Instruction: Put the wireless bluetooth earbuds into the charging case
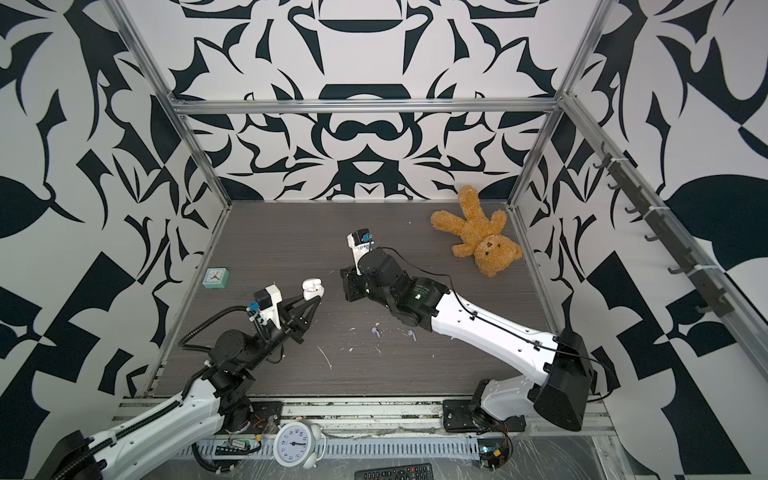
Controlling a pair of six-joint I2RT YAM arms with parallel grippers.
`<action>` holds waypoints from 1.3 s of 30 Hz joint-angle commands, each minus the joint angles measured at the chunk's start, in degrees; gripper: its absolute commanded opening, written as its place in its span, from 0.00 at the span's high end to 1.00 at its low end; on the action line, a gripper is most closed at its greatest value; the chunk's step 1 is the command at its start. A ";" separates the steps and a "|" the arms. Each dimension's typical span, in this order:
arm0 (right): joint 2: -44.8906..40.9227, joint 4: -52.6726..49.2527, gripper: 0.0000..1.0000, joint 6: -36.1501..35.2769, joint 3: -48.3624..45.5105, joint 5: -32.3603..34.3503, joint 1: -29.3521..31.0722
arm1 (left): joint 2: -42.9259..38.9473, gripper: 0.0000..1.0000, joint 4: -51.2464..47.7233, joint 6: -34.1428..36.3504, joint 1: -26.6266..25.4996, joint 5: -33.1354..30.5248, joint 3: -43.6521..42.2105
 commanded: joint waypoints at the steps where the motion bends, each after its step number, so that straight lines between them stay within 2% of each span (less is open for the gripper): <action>1: -1.94 4.51 0.80 -1.92 2.52 -2.02 0.93 | 0.35 1.00 4.36 0.86 -0.38 0.85 -0.89; 6: -2.83 6.42 0.80 -2.75 2.06 -2.29 2.17 | 2.41 1.00 7.06 1.48 -1.85 -1.58 -1.61; 16: -2.31 9.66 0.80 -2.55 0.60 -2.47 3.91 | 11.81 1.00 18.95 1.27 -3.11 -0.66 -1.48; 39: 0.66 13.94 0.81 -1.77 -1.49 -1.70 5.88 | 12.84 1.00 21.50 -1.38 -3.46 1.63 -0.87</action>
